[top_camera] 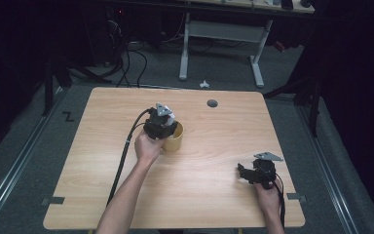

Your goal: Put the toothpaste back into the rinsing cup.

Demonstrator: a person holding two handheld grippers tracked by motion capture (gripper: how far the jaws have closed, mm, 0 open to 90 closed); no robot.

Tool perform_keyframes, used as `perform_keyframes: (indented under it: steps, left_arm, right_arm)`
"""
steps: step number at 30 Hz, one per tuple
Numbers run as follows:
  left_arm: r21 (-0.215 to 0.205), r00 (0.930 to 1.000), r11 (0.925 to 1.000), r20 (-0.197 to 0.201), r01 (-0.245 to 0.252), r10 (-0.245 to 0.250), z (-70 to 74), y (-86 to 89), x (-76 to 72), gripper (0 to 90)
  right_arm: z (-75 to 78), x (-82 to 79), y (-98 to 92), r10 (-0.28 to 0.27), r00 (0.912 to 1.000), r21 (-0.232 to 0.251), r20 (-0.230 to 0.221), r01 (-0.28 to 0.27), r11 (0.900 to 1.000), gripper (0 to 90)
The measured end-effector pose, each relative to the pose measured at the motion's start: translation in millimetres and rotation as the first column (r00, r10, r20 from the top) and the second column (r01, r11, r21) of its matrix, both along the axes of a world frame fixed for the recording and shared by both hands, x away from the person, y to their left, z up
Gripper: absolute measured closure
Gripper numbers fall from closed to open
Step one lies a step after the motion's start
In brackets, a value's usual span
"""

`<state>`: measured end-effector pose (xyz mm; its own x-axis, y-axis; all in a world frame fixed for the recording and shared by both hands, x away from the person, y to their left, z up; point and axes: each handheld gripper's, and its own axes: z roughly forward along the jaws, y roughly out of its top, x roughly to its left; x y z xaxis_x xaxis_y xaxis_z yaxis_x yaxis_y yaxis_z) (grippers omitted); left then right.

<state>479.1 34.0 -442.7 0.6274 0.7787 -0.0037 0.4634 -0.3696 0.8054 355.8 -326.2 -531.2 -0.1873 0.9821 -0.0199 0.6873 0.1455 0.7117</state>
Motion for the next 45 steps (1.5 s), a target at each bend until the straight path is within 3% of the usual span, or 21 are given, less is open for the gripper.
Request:
perform_keyframes:
  steps: [45]
  left_arm:
    - [0.025,0.9995,0.9997,-0.030,0.007,-0.006,-10.8,-5.8,-0.6,59.1]
  right_arm:
    - [0.0,0.0,0.0,0.000,1.0000,0.000,0.000,0.000,1.000,18.2]
